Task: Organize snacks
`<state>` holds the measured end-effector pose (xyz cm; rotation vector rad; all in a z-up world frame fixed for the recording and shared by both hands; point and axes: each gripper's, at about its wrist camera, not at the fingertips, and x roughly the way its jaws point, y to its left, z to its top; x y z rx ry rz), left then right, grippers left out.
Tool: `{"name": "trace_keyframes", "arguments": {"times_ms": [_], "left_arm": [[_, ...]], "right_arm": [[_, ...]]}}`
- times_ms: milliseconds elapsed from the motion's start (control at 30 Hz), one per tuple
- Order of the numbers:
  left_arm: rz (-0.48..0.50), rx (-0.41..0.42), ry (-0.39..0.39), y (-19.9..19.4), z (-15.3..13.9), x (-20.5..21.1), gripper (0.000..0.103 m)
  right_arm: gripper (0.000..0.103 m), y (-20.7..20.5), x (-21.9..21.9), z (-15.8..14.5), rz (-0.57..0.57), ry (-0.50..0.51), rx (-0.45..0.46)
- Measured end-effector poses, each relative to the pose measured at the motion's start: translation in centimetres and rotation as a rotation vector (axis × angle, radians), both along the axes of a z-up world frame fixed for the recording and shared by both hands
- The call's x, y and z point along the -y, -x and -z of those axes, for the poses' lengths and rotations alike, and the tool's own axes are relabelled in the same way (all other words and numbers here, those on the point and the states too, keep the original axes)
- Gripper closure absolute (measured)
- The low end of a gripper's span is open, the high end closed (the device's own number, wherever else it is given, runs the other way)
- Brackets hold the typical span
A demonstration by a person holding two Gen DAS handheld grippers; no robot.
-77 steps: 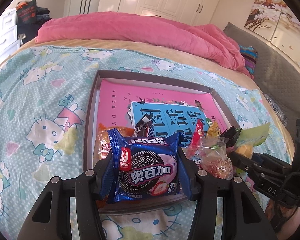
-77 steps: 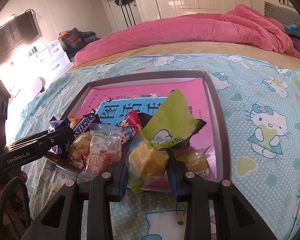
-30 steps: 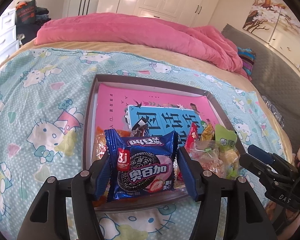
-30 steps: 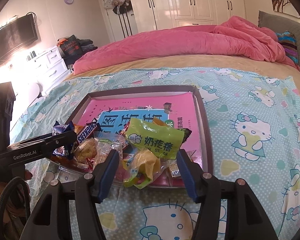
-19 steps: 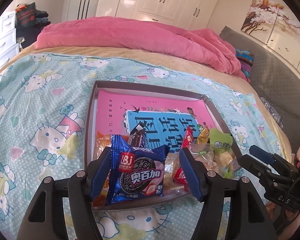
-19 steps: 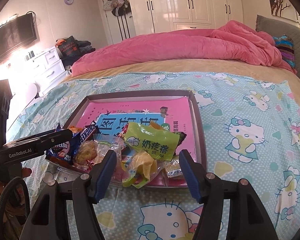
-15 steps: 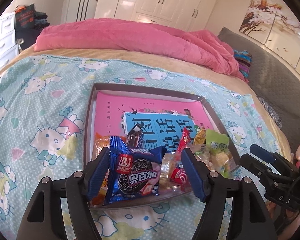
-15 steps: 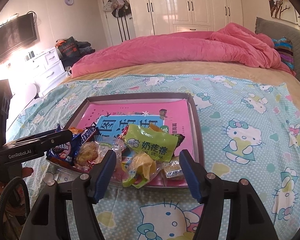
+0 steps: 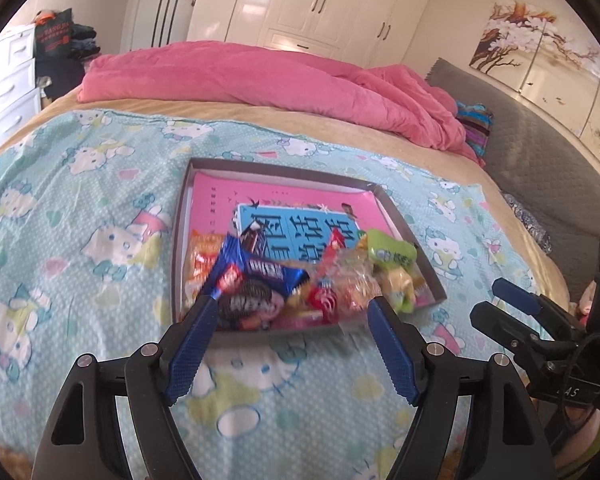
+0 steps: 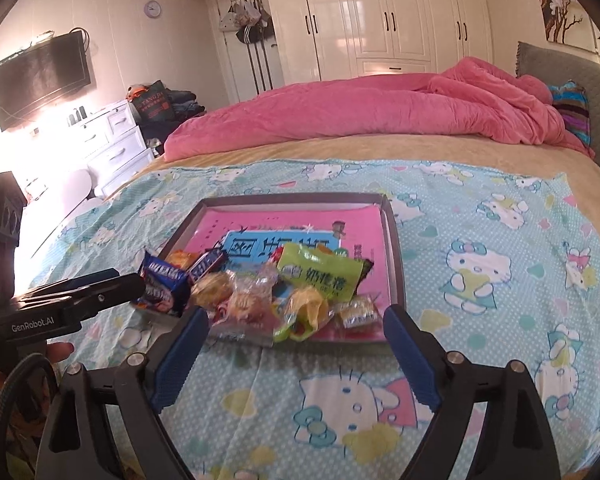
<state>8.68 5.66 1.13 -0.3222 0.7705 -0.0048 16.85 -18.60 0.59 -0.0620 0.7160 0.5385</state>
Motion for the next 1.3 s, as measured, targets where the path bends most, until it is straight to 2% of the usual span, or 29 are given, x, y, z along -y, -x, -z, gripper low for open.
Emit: {"name": "trace_keyframes", "arguments": {"times_ms": [233, 467, 667, 1300], "left_arm": [[-0.011, -0.06, -0.032, 2.5, 0.7, 1.7, 0.024], [-0.018, -0.108, -0.042, 4.0, 1.5, 2.8, 0.024], [-0.028, -0.115, -0.058, 4.4, 1.5, 3.0, 0.024], [-0.037, -0.114, -0.082, 4.6, 1.3, 3.1, 0.024]], "right_arm": [[0.009, 2.5, 1.1, 0.3, -0.023, -0.008, -0.035], [0.004, 4.1, 1.9, 1.5, 0.008, -0.011, -0.062], [0.003, 4.5, 2.0, 1.1, 0.017, -0.006, -0.025], [0.003, 4.6, 1.8, 1.5, 0.004, -0.001, -0.031]]}}
